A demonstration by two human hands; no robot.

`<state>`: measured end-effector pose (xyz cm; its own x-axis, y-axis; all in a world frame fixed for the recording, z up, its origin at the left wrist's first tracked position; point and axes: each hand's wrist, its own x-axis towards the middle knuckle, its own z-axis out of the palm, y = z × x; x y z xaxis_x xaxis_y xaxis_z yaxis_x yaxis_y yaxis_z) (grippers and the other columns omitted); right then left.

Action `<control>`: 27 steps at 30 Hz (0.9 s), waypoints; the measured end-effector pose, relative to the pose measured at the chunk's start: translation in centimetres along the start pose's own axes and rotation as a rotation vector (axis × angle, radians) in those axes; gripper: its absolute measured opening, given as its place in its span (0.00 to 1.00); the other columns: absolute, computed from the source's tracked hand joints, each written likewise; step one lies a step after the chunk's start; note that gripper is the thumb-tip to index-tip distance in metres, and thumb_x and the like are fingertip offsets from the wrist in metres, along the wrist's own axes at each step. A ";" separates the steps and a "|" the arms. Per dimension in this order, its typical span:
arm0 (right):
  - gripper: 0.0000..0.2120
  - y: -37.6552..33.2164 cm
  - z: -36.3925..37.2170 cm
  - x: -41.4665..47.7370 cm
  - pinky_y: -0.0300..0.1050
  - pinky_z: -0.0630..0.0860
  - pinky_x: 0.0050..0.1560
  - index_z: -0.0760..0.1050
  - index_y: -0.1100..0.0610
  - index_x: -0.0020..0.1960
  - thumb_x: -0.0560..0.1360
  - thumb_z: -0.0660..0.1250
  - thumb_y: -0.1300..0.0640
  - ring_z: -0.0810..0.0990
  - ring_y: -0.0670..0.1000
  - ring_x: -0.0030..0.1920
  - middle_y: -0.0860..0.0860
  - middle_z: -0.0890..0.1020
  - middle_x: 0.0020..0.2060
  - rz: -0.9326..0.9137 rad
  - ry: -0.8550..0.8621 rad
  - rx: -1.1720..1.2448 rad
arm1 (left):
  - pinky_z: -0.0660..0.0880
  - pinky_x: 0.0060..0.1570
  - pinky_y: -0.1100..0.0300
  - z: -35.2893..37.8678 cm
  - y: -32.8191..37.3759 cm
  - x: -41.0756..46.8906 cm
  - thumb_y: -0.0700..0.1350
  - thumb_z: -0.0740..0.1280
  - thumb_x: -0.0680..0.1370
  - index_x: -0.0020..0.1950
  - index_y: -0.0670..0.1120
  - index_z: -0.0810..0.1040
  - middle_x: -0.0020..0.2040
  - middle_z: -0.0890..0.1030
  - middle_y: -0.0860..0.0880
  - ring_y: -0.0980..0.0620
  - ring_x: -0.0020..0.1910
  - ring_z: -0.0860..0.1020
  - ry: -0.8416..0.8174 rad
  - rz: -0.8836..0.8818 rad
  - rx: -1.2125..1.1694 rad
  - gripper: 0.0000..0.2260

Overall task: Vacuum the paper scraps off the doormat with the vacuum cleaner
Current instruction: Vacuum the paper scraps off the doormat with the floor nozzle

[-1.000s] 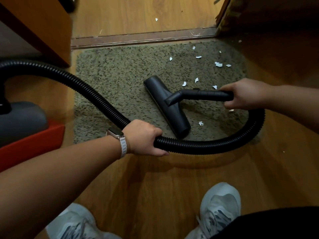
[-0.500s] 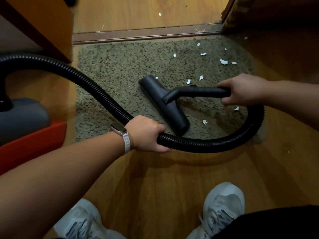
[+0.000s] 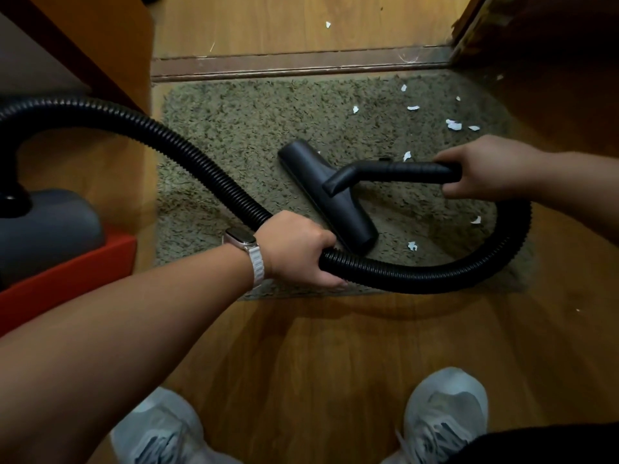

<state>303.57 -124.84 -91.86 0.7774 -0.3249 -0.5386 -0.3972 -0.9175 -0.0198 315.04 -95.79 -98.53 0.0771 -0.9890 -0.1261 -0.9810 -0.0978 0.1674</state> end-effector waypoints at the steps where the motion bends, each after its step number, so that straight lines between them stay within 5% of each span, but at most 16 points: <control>1: 0.09 0.4 0.0 0.2 0.43 0.65 0.30 0.78 0.46 0.54 0.74 0.70 0.50 0.74 0.46 0.34 0.48 0.78 0.33 0.030 0.018 0.024 | 0.71 0.33 0.59 0.0 0.0 0.0 0.77 0.47 0.66 0.38 0.52 0.69 0.36 0.79 0.53 0.49 0.35 0.79 -0.014 -0.005 0.005 0.30; 6: 0.12 2.1 -0.7 1.1 0.45 0.71 0.35 0.78 0.50 0.55 0.73 0.72 0.48 0.74 0.48 0.35 0.50 0.78 0.36 0.160 0.105 0.109 | 0.71 0.36 0.59 -0.9 0.1 0.3 0.75 0.58 0.71 0.40 0.52 0.70 0.32 0.72 0.55 0.52 0.33 0.72 -0.091 -0.058 -0.006 0.26; 15: 0.08 -0.6 0.2 2.4 0.42 0.67 0.31 0.76 0.44 0.52 0.73 0.70 0.48 0.75 0.46 0.35 0.46 0.78 0.34 -0.007 0.054 0.047 | 0.75 0.35 0.58 0.1 -1.3 0.1 0.77 0.47 0.66 0.38 0.52 0.68 0.35 0.79 0.53 0.50 0.35 0.79 -0.048 -0.012 0.012 0.30; 27: 0.12 0.9 -0.8 4.6 0.45 0.70 0.35 0.79 0.48 0.55 0.72 0.71 0.48 0.76 0.54 0.39 0.49 0.78 0.37 0.148 0.141 0.145 | 0.72 0.35 0.58 -1.2 -2.4 0.2 0.76 0.56 0.70 0.40 0.52 0.70 0.33 0.73 0.55 0.51 0.35 0.77 -0.105 -0.087 0.005 0.27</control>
<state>307.15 -127.31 -93.66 0.7618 -0.4918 -0.4216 -0.5701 -0.8181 -0.0759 317.60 -95.94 -97.75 0.1429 -0.9598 -0.2417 -0.9724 -0.1816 0.1464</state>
